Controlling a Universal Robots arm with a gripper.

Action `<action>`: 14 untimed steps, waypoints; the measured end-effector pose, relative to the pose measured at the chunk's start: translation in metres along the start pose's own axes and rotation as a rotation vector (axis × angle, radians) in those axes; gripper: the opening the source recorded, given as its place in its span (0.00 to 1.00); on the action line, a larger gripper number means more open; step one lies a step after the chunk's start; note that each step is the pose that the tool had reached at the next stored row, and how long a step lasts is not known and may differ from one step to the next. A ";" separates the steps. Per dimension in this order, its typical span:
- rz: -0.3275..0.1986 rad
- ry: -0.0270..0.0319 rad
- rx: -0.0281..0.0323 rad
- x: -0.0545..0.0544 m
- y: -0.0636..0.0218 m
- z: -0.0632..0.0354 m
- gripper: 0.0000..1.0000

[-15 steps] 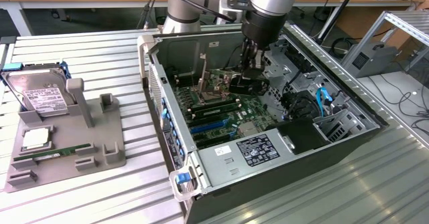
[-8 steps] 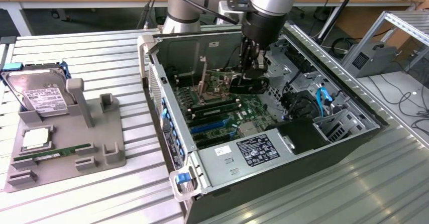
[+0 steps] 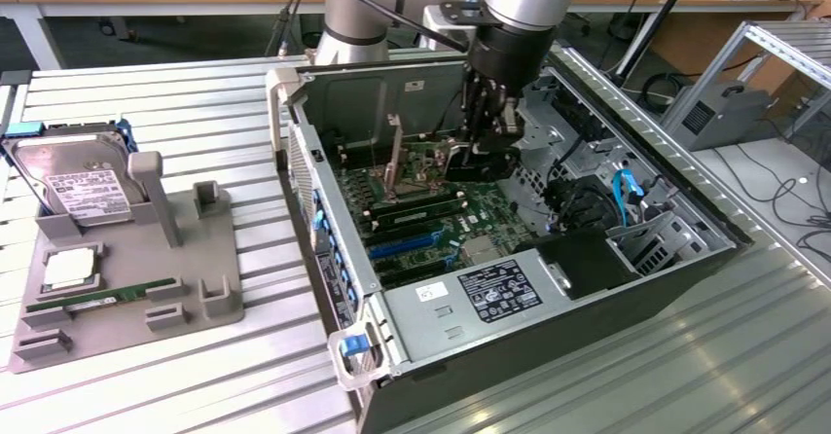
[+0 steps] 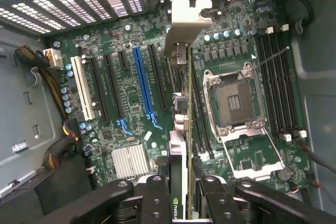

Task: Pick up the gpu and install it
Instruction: 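Insert the gpu into the slot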

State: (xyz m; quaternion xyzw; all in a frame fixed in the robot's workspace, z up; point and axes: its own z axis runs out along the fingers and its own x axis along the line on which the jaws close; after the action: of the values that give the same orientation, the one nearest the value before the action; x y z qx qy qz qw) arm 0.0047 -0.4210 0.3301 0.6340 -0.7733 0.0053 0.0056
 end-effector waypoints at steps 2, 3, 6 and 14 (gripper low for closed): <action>-0.014 0.0000 0.0002 0.000 0.0000 0.0000 0.27; -0.021 0.0000 0.0003 0.000 0.0000 0.0000 0.27; -0.043 -0.0001 0.0006 0.000 0.0000 0.0000 0.27; -0.139 -0.0002 0.0021 0.000 0.0000 0.0000 0.27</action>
State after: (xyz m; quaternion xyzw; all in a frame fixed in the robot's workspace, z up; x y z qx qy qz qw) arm 0.0048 -0.4210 0.3301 0.6863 -0.7273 0.0057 0.0052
